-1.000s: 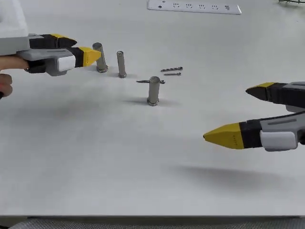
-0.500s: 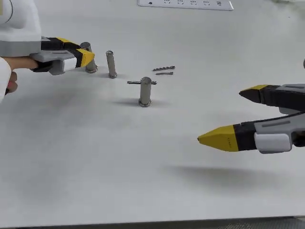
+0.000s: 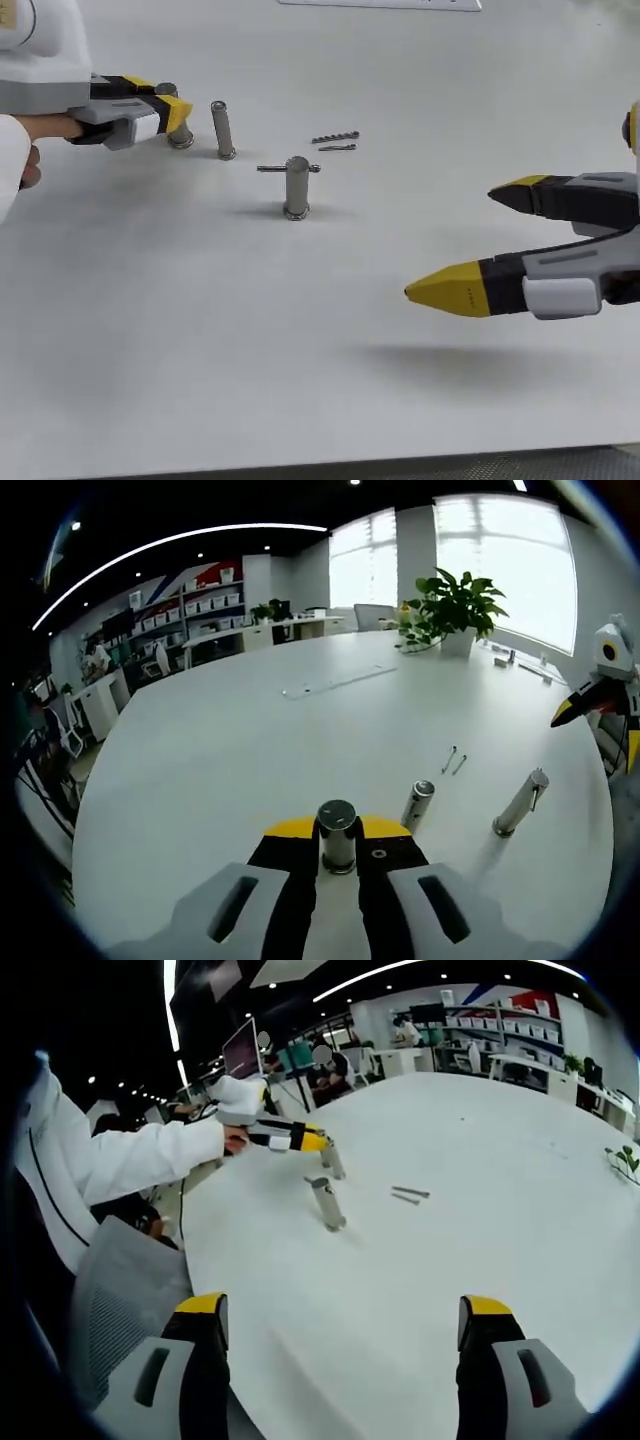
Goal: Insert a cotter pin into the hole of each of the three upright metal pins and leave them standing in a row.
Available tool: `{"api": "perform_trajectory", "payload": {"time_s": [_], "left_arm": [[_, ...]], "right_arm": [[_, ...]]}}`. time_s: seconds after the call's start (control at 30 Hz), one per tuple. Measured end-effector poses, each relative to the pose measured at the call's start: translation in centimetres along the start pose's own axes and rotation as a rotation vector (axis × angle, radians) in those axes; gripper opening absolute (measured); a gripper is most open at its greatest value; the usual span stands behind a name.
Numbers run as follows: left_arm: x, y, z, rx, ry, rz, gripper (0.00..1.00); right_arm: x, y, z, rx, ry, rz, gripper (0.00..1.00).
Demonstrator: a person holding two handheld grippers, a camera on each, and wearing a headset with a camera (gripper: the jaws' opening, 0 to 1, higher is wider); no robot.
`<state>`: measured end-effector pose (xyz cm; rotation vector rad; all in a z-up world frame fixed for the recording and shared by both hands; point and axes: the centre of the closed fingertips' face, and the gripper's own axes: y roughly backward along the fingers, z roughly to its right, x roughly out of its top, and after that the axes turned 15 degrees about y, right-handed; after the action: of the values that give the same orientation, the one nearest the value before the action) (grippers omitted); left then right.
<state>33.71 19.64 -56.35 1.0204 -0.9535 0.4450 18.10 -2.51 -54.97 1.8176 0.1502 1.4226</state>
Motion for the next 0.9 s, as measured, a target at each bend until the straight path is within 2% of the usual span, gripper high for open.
{"api": "perform_trajectory", "payload": {"time_s": [0.03, 0.13, 0.3, 0.5, 0.57, 0.67, 0.9], "left_arm": [[-0.1, 0.0, 0.0, 0.002, -0.024, -0.009, 0.11], [-0.1, 0.0, -0.2, 0.012, 0.019, -0.001, 0.11], [0.0, 0.1, -0.3, 0.027, 0.007, 0.004, 0.1], [0.0, 0.2, -0.6, 0.046, 0.039, 0.002, 0.1], [0.0, 0.3, -0.6, 0.051, 0.023, 0.0, 0.09], [-0.3, 0.9, -0.3, 0.049, 0.025, -0.009, 0.09], [-0.5, 3.1, 0.5, 0.053, 0.058, 0.006, 0.09]], "right_arm": [[0.0, 0.0, 0.0, 0.0, -0.003, 0.002, 0.93], [0.1, -0.1, -0.1, 0.002, -0.006, 0.005, 0.93], [0.2, -0.1, -0.4, 0.006, 0.001, 0.005, 0.93], [0.3, 0.1, -0.3, 0.0, 0.0, 0.008, 0.93], [0.3, 0.2, -0.3, -0.001, 0.001, 0.01, 0.93], [0.4, 0.3, -0.3, -0.003, 0.004, 0.01, 0.93], [0.5, 0.4, -0.5, -0.004, 0.009, 0.018, 0.93]]}}
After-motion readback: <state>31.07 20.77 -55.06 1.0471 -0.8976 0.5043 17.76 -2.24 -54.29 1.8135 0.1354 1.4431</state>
